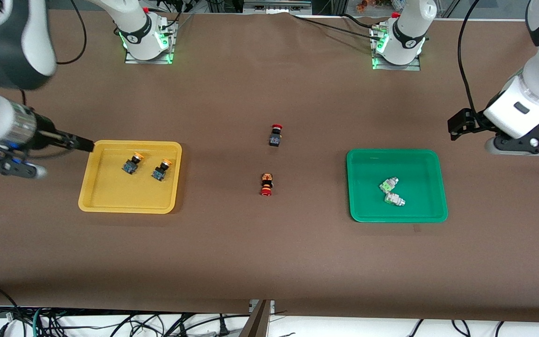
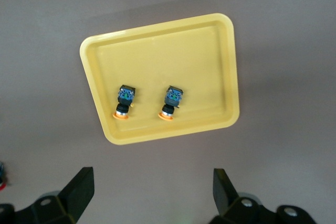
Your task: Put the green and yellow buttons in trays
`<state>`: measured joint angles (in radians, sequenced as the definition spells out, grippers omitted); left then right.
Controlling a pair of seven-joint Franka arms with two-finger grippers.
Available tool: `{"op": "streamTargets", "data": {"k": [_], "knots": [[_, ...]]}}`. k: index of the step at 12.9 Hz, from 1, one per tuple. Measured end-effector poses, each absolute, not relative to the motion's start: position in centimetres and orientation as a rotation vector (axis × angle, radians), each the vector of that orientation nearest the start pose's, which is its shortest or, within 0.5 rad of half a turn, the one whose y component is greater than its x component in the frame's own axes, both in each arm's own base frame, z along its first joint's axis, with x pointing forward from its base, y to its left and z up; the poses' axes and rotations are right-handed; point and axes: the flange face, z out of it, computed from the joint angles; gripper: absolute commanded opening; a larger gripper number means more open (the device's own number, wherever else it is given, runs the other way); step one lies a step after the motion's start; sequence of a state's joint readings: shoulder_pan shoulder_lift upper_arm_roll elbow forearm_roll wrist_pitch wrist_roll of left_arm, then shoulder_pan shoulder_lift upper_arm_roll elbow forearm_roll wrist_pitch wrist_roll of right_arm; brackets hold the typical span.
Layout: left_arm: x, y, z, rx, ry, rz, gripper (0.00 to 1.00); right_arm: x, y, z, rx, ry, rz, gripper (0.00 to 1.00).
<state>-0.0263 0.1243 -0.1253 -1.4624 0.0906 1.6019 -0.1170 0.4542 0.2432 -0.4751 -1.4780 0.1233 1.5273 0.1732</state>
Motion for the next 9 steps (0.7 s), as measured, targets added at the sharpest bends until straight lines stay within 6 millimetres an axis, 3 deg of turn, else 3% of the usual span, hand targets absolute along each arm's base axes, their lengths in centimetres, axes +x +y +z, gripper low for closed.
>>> {"op": "streamTargets", "data": {"k": [2, 4, 7, 9], "knots": [[56.0, -6.6, 60.5, -3.106, 0.021, -0.077, 1.00, 60.3, 1.5, 54.8, -3.107, 0.294, 0.242, 1.00], [54.0, -6.0, 59.8, -3.115, 0.011, -0.008, 1.00, 60.2, 0.9, 54.2, -3.121, 0.262, 0.272, 1.00], [54.2, -5.3, 59.1, -3.124, -0.001, 0.020, 1.00, 60.0, -1.5, 53.4, -3.125, 0.080, 0.341, 1.00], [54.5, -5.3, 59.0, -3.125, 0.000, 0.022, 1.00, 59.3, -2.0, 53.0, -3.137, 0.025, 0.335, 1.00]]}}
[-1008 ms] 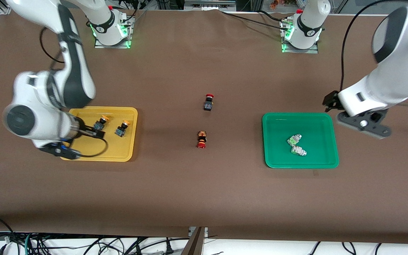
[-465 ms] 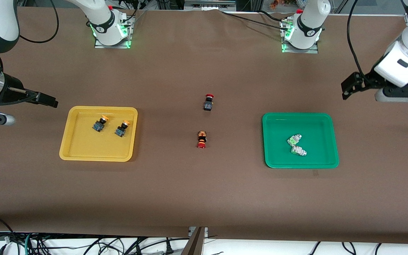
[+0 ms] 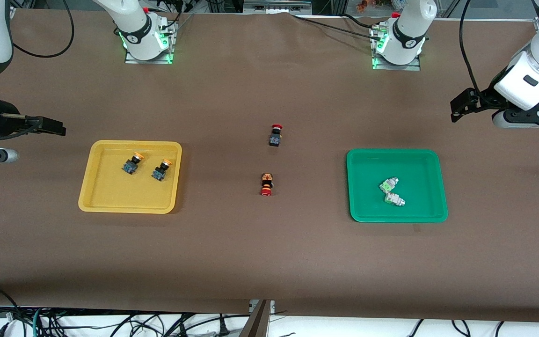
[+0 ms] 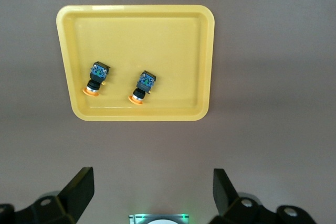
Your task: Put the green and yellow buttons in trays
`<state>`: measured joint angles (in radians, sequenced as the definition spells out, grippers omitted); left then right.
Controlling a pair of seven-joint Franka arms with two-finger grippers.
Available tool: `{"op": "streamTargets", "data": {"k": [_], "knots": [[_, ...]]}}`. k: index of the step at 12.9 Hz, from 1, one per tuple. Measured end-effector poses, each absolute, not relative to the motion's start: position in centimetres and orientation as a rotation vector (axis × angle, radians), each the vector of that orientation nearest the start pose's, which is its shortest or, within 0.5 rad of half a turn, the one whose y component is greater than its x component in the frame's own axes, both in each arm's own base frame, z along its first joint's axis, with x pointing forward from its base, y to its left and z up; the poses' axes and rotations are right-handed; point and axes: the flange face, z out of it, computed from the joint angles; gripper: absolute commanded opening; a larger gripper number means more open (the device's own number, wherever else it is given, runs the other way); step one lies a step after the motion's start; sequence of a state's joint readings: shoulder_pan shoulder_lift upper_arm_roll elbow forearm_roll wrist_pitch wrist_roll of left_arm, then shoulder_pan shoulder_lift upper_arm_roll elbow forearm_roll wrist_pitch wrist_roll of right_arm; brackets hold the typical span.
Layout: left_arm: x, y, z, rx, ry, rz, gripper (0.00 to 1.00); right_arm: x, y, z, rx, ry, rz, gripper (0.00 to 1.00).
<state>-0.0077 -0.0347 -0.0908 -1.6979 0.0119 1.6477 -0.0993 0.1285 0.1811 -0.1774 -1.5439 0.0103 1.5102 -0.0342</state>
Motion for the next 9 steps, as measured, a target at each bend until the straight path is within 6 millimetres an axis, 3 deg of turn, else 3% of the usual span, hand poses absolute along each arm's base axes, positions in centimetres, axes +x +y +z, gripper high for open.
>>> {"op": "streamTargets", "data": {"k": [4, 9], "knots": [[54.5, -5.5, 58.9, -3.124, 0.010, 0.033, 1.00, 56.5, -0.3, 52.6, -3.141, -0.053, 0.289, 1.00], [54.6, -5.3, 58.8, -3.124, 0.012, 0.043, 1.00, 56.3, -0.6, 53.0, -3.170, -0.058, 0.276, 1.00]]}}
